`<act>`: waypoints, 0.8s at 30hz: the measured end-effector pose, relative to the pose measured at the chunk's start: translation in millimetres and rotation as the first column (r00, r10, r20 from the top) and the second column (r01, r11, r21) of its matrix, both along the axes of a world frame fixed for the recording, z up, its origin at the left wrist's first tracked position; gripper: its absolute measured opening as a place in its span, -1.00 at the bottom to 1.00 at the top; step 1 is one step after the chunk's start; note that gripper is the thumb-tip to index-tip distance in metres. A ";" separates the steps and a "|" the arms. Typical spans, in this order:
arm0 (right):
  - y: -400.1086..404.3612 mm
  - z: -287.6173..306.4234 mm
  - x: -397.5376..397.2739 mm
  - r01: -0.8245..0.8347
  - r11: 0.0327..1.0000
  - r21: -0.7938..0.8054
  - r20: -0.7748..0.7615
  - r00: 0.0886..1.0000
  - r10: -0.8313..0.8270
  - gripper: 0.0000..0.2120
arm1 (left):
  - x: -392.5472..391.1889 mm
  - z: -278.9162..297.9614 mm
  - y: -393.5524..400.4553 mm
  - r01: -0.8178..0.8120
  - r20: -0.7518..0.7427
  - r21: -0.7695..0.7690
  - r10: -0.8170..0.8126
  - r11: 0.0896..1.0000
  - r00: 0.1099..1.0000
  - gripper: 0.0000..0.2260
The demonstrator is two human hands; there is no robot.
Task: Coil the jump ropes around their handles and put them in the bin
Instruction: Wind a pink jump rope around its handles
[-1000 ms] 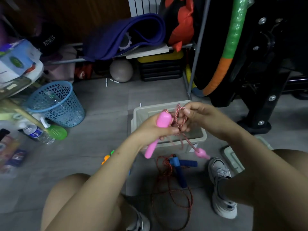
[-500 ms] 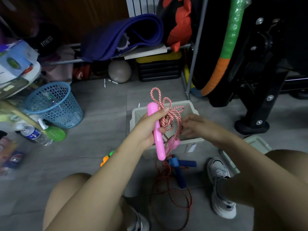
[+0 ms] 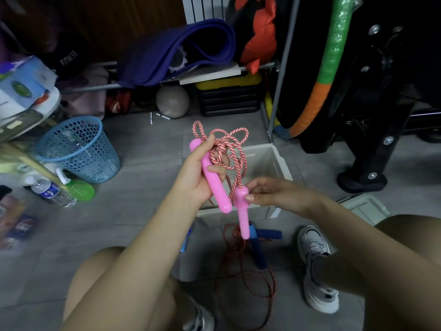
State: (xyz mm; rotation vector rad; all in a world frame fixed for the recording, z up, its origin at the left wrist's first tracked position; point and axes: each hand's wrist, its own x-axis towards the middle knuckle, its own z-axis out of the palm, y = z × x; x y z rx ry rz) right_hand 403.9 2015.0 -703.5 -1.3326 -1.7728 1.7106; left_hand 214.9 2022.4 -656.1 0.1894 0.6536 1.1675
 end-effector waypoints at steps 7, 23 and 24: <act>-4.3 10.4 -4.7 -0.017 0.999 0.045 -0.016 1.000 0.018 -0.84 | -1.2 -0.9 -2.5 0.053 -0.224 -0.003 -0.053 0.999 0.973 -0.91; -8.0 22.0 -5.1 0.200 0.940 -0.275 -0.291 0.915 -0.280 -0.89 | 16.4 -25.6 -17.4 0.350 -0.517 -0.182 -0.392 0.919 0.761 -0.40; -8.3 20.9 -5.6 0.211 0.939 -0.273 -0.289 0.913 -0.289 -0.85 | 18.3 -26.0 -17.5 0.370 -0.514 -0.164 -0.399 0.915 0.760 -0.46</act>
